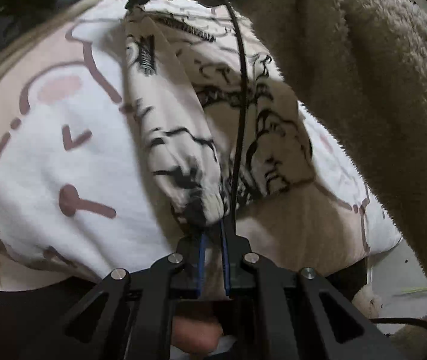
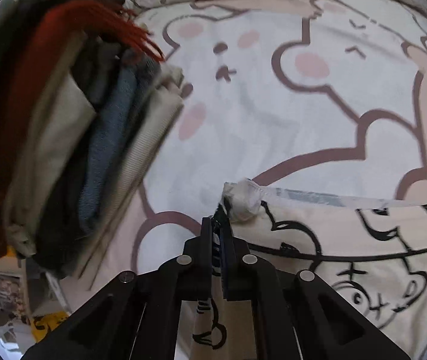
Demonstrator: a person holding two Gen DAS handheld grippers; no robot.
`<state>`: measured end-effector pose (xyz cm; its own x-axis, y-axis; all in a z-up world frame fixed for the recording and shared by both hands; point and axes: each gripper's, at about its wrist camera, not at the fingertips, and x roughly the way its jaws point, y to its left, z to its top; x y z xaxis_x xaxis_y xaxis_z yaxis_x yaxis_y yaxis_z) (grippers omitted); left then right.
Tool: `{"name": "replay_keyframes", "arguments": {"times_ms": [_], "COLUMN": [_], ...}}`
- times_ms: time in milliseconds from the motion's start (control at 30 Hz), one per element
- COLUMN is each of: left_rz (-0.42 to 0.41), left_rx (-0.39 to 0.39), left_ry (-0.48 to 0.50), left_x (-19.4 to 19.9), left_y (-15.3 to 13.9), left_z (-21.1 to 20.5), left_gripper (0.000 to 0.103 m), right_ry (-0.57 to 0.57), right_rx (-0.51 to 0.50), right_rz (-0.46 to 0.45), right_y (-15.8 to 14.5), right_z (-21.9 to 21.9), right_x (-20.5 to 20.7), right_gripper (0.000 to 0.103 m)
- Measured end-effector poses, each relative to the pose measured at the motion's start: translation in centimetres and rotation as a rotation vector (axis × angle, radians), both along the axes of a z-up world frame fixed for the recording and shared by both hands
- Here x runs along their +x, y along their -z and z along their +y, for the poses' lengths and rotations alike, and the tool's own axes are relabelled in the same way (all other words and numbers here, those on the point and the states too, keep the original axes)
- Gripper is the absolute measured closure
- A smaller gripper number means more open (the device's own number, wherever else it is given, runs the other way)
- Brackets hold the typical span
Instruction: Fold clothes
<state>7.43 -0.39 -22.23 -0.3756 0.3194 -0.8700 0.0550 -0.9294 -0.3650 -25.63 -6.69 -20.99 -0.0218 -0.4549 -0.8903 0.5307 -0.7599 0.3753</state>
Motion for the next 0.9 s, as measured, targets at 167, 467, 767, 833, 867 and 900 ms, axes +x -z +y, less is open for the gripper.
{"name": "replay_keyframes", "arguments": {"times_ms": [167, 467, 767, 833, 867, 900], "left_rz": [-0.017, -0.015, 0.016, 0.051, 0.069, 0.092], "left_rx": [0.034, 0.051, 0.094, 0.103, 0.104, 0.093], "left_ry": [-0.015, -0.054, -0.145, -0.148, -0.145, -0.133], "left_x": [0.0, 0.5, 1.4, 1.8, 1.8, 1.7], "left_y": [0.4, -0.1, -1.5, -2.7, -3.3, -4.1], "left_z": [-0.2, -0.8, -2.5, -2.7, -2.7, -2.6], "left_gripper": [0.093, 0.093, 0.093, 0.093, 0.093, 0.093], "right_ry": [0.038, 0.070, 0.012, -0.009, -0.019, 0.000], "right_rx": [0.064, -0.145, -0.260, -0.227, -0.207, -0.212], "right_rz": [0.103, 0.199, 0.017, 0.006, 0.002, -0.006], "right_y": [-1.2, -11.7, -5.5, -3.1, -1.8, -1.2], "right_z": [0.9, 12.3, 22.8, 23.5, 23.9, 24.5], "right_x": [0.8, 5.5, 18.4, 20.5, 21.4, 21.7], "right_gripper": [0.075, 0.009, 0.031, 0.035, 0.035, 0.036]}}
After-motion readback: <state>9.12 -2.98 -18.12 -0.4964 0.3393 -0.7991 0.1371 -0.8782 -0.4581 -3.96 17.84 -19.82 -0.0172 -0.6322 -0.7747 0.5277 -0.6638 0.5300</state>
